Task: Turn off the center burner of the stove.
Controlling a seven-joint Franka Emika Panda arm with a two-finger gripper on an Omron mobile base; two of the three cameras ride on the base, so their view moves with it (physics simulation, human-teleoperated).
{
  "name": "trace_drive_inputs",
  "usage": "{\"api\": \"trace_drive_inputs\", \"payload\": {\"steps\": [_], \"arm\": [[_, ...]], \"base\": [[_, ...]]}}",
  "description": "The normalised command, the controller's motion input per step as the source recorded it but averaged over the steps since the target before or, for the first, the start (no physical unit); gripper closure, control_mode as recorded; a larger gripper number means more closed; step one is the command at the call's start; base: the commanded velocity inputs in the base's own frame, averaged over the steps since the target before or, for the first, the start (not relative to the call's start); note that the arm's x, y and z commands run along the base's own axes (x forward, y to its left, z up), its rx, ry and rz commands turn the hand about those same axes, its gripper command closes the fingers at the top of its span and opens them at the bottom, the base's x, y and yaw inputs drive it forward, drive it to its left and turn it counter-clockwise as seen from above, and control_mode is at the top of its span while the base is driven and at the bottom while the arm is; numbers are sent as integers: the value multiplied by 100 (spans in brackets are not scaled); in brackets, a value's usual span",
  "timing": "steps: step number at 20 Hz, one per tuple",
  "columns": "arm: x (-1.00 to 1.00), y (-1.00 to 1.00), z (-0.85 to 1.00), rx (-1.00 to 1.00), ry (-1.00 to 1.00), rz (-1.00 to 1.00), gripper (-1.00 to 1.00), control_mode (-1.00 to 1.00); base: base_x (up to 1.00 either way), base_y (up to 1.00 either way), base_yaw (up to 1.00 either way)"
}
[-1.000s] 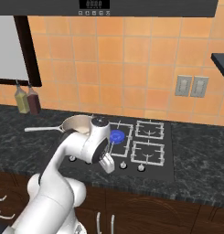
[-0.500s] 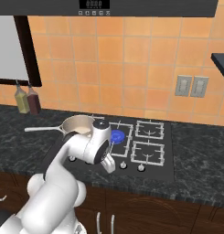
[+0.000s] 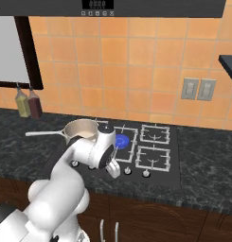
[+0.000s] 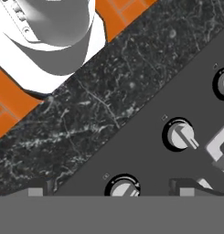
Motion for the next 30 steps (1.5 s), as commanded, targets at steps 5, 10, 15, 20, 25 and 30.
{"api": "trace_drive_inputs", "payload": {"steps": [5,10,15,20,25,30], "arm": [[13,-9,-18,0,0,1,-100,-100],[12,-12,-14,0,0,3,-100,-100],[18,0,-17,0,1,1,-100,-100],[21,0,-15,0,2,0,-100,-100],[20,0,-14,0,2,0,-100,-100],[18,0,-17,0,2,0,-100,-100]], "base": [[0,0,0],[0,0,0],[0,0,0],[0,0,0],[0,0,0],[0,0,0]]}}
